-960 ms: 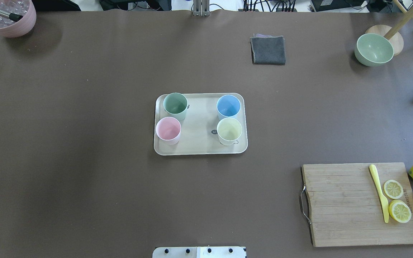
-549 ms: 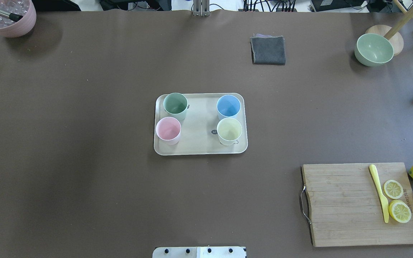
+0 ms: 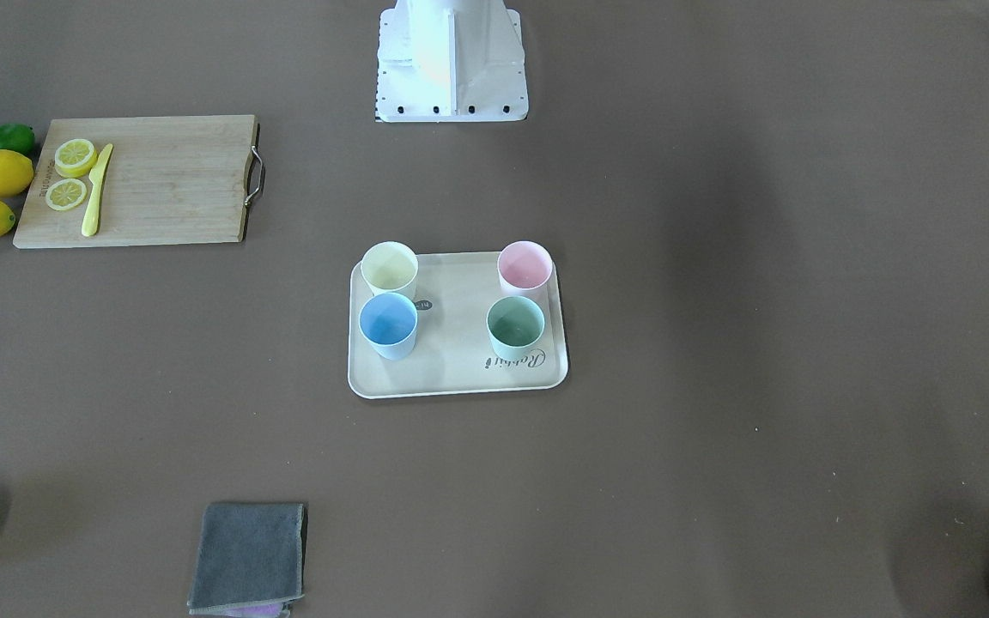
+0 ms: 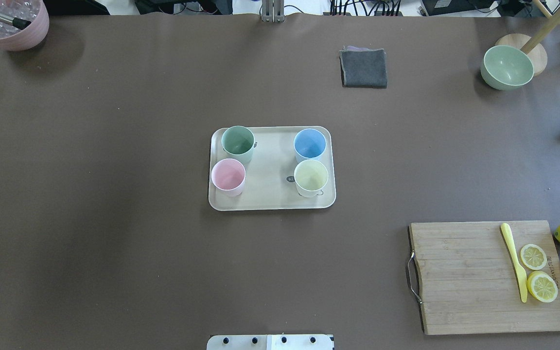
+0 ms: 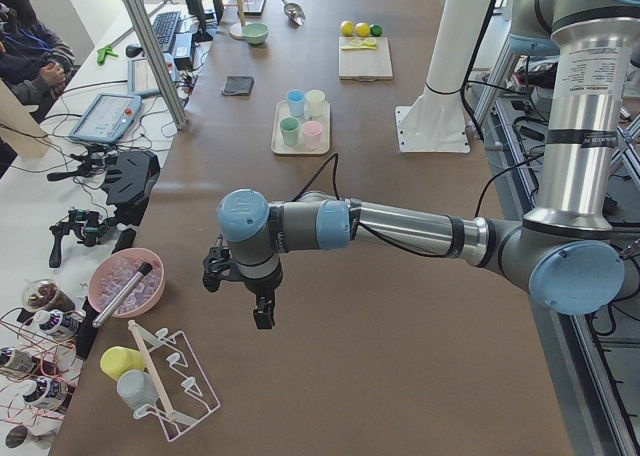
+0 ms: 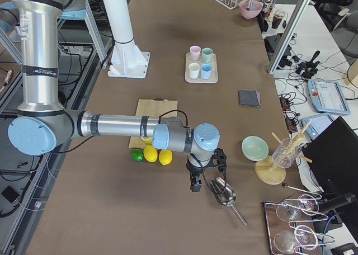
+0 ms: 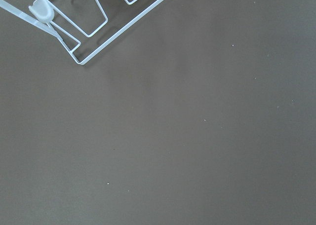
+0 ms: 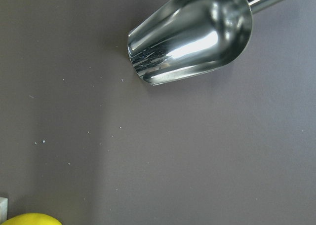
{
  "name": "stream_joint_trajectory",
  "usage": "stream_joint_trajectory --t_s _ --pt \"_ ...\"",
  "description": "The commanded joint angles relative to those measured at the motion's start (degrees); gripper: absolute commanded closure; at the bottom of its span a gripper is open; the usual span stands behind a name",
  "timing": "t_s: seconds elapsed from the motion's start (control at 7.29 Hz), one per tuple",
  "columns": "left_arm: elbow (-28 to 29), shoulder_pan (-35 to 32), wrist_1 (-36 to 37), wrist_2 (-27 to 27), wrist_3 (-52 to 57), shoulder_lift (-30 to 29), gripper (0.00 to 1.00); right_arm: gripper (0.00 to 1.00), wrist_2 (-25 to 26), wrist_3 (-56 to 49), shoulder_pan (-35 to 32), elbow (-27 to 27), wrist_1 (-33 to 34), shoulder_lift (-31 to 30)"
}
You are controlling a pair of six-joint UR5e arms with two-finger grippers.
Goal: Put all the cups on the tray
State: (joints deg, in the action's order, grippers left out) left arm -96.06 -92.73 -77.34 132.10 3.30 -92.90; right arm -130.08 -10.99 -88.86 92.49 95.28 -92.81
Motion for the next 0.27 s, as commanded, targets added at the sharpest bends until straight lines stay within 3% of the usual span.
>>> stream_joint_trajectory --t_s 0.0,0.14 --pt "-0.09 0.0 -0.01 0.0 -0.05 0.0 0.02 0.0 0.0 0.0 0.0 0.84 0.09 -0.09" --pt "-0.53 0.0 -0.01 -0.09 0.04 0.17 0.02 0.0 0.0 0.0 0.0 0.85 0.0 -0.09"
